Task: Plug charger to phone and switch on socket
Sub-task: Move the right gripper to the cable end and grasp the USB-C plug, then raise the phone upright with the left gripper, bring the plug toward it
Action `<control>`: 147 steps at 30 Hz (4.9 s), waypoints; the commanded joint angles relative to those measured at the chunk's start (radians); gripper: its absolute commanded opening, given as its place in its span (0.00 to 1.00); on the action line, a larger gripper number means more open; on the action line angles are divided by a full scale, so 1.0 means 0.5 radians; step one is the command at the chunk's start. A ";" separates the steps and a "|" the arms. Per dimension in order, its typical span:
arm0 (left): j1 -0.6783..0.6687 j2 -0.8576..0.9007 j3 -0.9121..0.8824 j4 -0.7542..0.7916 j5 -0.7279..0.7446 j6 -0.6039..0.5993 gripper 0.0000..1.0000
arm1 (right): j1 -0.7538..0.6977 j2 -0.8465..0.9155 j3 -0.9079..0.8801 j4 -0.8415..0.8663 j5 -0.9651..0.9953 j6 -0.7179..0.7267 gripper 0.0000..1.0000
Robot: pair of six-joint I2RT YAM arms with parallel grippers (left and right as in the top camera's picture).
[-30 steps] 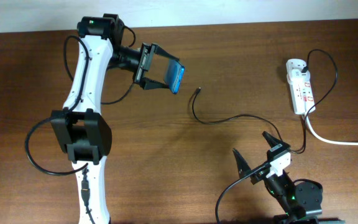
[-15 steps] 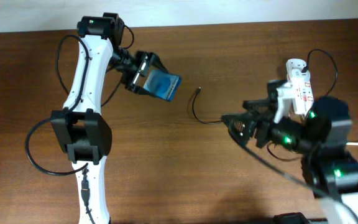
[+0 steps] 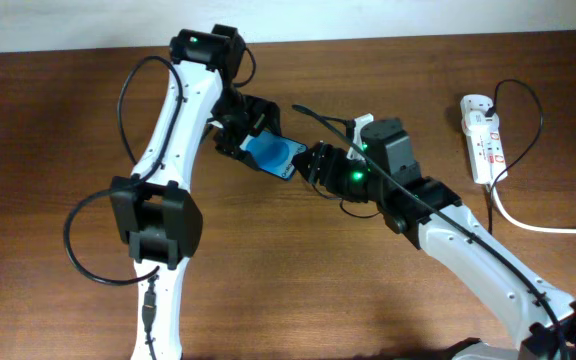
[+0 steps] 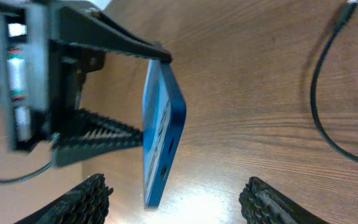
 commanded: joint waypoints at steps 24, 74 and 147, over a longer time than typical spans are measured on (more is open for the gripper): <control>-0.214 -0.019 0.043 0.033 0.310 -0.078 0.00 | 0.114 0.161 0.022 0.157 0.351 0.120 0.33; -0.149 -0.019 0.043 1.794 1.302 0.723 0.40 | -0.085 0.021 0.027 0.960 0.669 1.391 0.04; 0.739 -0.019 0.042 1.021 1.475 1.707 0.00 | -0.371 1.126 1.584 -1.406 -0.776 -1.578 0.04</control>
